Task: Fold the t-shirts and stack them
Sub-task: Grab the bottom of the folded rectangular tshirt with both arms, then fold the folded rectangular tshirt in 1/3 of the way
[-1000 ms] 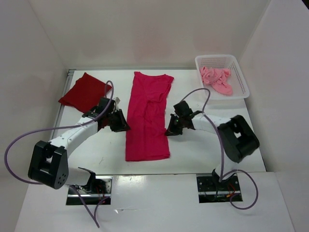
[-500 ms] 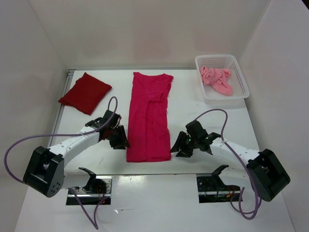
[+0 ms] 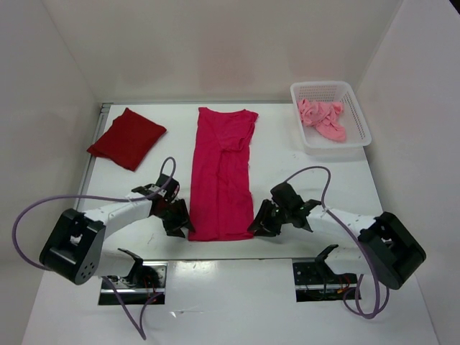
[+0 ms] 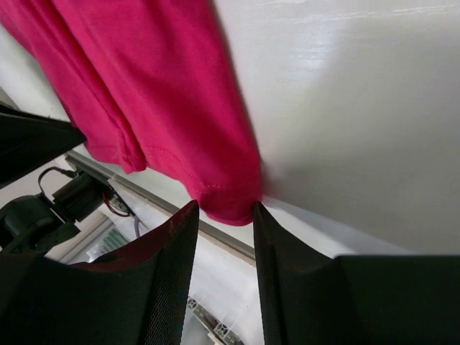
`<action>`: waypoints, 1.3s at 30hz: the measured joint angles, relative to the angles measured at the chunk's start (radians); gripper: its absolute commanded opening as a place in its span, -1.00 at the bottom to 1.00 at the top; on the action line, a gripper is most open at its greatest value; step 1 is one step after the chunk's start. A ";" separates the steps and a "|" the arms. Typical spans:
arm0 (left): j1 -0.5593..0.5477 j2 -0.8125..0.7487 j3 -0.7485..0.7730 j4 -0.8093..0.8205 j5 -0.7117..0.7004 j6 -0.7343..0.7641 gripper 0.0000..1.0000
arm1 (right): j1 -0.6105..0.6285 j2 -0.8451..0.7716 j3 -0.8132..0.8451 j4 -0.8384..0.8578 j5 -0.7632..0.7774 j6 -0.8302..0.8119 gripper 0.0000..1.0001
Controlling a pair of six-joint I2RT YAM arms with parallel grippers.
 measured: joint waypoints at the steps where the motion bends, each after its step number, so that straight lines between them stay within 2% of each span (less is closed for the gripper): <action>1: 0.000 0.023 -0.001 0.008 0.014 -0.002 -0.12 | 0.000 0.012 0.000 0.006 -0.002 0.001 -0.17; 4: 0.000 0.063 0.000 0.042 0.067 -0.002 -0.27 | 0.008 0.043 0.000 0.019 -0.002 0.002 -0.34; 5: 0.000 0.068 0.000 0.051 0.076 -0.001 -0.44 | 0.013 0.049 0.000 0.021 -0.003 0.003 -0.42; 6: 0.000 0.071 -0.002 0.061 0.082 0.003 -0.52 | 0.018 0.053 0.000 0.023 -0.004 0.002 -0.58; 10: 0.001 0.063 -0.018 0.082 0.085 0.004 -0.82 | 0.038 0.057 0.000 0.020 -0.002 0.003 -0.86; 13: -0.002 0.018 -0.034 0.074 0.087 0.002 -0.95 | 0.073 0.043 0.000 0.009 0.004 0.015 -0.93; 17: -0.015 -0.053 -0.037 0.029 0.105 0.003 -1.00 | 0.147 -0.016 -0.008 -0.017 0.004 0.049 -0.99; 21: -0.019 -0.086 -0.033 -0.050 0.123 0.010 -1.00 | 0.163 -0.130 -0.010 -0.112 0.000 0.062 -0.99; 24: -0.017 -0.084 0.031 -0.156 0.098 0.033 -1.00 | 0.124 -0.181 0.034 -0.217 -0.006 0.031 -0.99; 26: -0.005 -0.064 0.132 -0.217 0.077 0.056 -1.00 | 0.051 -0.172 0.090 -0.269 -0.010 -0.018 -0.99; 31: 0.099 0.061 0.382 -0.172 0.051 0.112 -1.00 | -0.150 -0.001 0.328 -0.327 -0.005 -0.185 -0.99; 39: 0.192 0.480 0.723 -0.059 -0.029 0.167 -1.00 | -0.316 0.468 0.792 -0.312 0.018 -0.423 -0.99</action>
